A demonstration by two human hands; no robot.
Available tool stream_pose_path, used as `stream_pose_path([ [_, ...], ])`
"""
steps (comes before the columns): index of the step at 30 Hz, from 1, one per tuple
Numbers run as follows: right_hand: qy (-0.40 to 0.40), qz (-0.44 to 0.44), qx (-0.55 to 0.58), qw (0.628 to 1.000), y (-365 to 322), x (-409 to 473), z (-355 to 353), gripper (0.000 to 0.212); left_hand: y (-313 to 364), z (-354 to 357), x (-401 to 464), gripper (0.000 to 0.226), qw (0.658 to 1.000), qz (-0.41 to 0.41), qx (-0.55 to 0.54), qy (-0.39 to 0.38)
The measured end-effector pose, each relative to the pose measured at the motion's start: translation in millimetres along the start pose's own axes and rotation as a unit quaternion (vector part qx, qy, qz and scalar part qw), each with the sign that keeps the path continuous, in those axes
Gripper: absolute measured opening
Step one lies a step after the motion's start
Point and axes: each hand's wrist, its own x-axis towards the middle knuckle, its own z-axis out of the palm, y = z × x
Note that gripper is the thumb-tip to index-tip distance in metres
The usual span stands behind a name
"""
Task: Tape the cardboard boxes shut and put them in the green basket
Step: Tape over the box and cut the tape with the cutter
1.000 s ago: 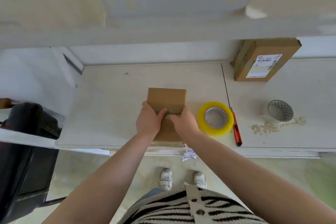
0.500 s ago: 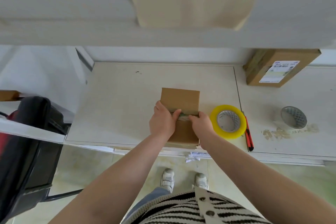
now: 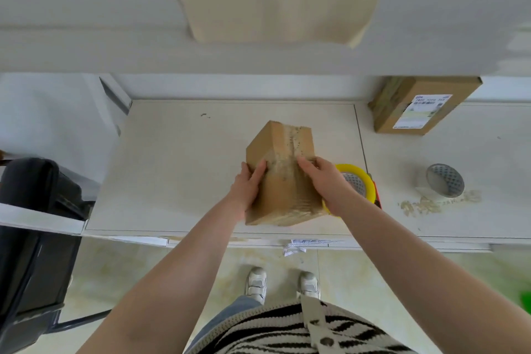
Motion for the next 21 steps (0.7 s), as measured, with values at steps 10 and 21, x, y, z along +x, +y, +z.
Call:
stream_pose_path([
  [10, 0.030, -0.031, -0.114, 0.992, 0.8, 3.4, 43.5, 0.044, 26.5, 4.2, -9.1, 0.060, 0.998, -0.039, -0.052, -0.003],
  [21, 0.019, -0.021, 0.005, 1.000, -5.4, 4.6, 19.4, 0.060, -2.9, -60.5, -7.7, 0.072, 0.952, -0.019, -0.267, -0.148],
])
